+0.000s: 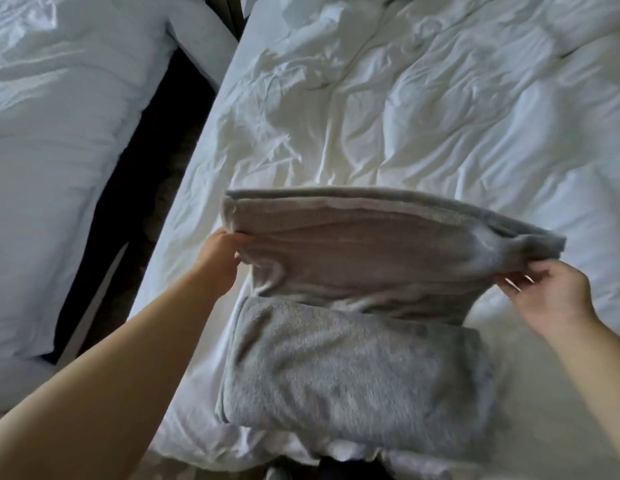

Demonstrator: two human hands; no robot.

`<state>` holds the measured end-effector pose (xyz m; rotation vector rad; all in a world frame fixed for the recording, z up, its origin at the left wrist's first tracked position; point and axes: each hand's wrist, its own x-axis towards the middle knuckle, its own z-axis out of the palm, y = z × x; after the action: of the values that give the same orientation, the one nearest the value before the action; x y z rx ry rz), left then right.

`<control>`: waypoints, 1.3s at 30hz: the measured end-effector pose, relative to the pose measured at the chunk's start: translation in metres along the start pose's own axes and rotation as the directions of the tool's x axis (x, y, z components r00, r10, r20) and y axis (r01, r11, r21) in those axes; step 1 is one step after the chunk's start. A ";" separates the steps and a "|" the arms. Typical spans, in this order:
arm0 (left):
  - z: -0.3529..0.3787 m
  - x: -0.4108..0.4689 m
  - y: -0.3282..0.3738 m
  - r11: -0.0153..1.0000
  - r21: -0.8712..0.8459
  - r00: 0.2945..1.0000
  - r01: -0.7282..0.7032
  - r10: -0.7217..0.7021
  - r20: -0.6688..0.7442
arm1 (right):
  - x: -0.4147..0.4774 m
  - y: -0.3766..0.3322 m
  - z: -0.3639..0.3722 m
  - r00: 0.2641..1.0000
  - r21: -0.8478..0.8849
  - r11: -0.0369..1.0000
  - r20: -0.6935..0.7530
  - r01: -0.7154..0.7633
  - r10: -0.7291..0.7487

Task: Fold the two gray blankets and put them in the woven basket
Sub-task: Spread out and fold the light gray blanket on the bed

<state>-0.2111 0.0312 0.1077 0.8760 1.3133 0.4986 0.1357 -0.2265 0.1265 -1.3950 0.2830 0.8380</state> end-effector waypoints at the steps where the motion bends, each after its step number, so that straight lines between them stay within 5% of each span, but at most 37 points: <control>1: -0.015 -0.021 -0.015 0.999 0.048 1.000 0.019 -0.019 0.003 | -0.025 0.011 -0.015 1.000 0.021 1.000 -0.028 0.011 -0.010; 5: -0.069 -0.093 -0.097 0.979 0.068 0.973 0.193 -0.182 -0.144 | -0.101 0.094 -0.088 0.958 -0.072 0.986 -0.256 -0.151 0.128; 7: -0.084 -0.120 -0.126 0.891 -0.091 0.887 0.445 -0.452 -0.092 | -0.123 0.136 -0.119 0.931 -0.063 0.960 -0.270 -0.272 0.246; 10: -0.093 -0.134 -0.148 0.839 -0.004 0.839 0.545 -0.544 -0.019 | -0.141 0.165 -0.137 0.921 -0.109 0.941 -0.266 -0.321 0.284; 14: -0.084 -0.137 -0.161 0.836 0.428 0.939 0.342 -0.319 -0.127 | -0.139 0.172 -0.135 0.950 -0.320 0.912 -0.260 -0.255 0.174; 20: -0.094 -0.143 -0.172 0.965 0.187 0.962 0.184 -0.137 -0.237 | -0.149 0.165 -0.160 0.944 -0.191 0.981 -0.322 0.014 -0.076; 26: -0.117 -0.158 -0.196 0.845 0.410 0.934 0.344 -0.263 -0.242 | -0.145 0.199 -0.202 0.914 -0.332 0.920 -0.400 -0.208 0.062; 28: -0.116 -0.160 -0.197 0.794 0.524 0.937 0.308 -0.159 -0.310 | -0.146 0.204 -0.197 0.896 -0.449 0.864 -0.445 -0.227 0.004; 30: -0.106 -0.165 -0.190 0.766 0.601 0.930 0.227 0.012 -0.367 | -0.148 0.203 -0.183 0.869 -0.676 0.704 -0.463 -0.220 -0.173; 34: -0.056 -0.166 -0.174 0.593 0.804 0.900 -0.053 0.377 -0.219 | -0.154 0.190 -0.120 0.855 -0.870 0.493 -0.253 0.004 -0.452; 39: 0.022 -0.137 -0.162 0.250 0.941 0.872 -0.228 0.482 0.083 | -0.131 0.208 -0.021 0.858 -0.892 0.242 0.243 0.381 -0.453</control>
<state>-0.2449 -0.1749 0.0654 2.2387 1.6012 0.1081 -0.0868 -0.3019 0.0496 -2.4382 -0.6706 0.4396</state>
